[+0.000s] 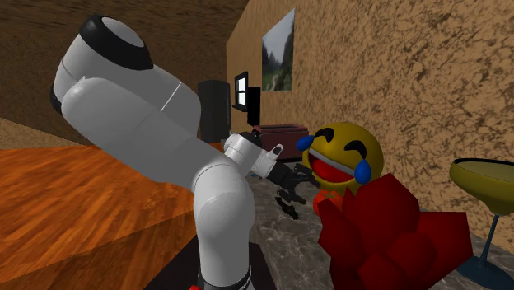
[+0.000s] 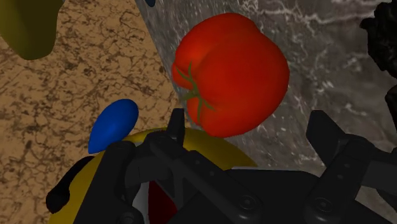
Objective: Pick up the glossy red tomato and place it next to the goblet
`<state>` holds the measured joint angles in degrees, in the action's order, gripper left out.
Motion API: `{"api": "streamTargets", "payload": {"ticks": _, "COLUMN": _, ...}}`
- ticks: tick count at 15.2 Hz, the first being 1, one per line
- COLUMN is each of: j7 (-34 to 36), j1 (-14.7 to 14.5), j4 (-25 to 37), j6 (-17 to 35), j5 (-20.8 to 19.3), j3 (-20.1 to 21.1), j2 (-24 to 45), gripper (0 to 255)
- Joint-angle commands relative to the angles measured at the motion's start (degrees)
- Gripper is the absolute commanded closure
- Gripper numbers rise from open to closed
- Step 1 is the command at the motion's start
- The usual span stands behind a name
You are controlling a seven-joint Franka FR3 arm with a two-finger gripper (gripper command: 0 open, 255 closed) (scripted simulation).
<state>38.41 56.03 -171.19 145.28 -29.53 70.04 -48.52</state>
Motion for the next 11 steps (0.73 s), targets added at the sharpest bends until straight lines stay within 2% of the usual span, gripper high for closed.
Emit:
{"api": "streamTargets", "payload": {"ticks": 1, "j7": 1.2, "j1": 3.8, "j4": 0.0, "j6": 2.7, "j5": -1.5, "j3": 1.8, "j2": 0.3, "gripper": 0}}
{"api": "streamTargets", "payload": {"ticks": 5, "j7": 2.7, "j1": 10.1, "j4": 0.0, "j6": 7.4, "j5": -4.0, "j3": 4.6, "j2": 0.0, "gripper": 0}}
{"api": "streamTargets", "payload": {"ticks": 11, "j7": 2.7, "j1": 10.1, "j4": 0.0, "j6": 7.4, "j5": -4.0, "j3": 4.6, "j2": 0.0, "gripper": 0}}
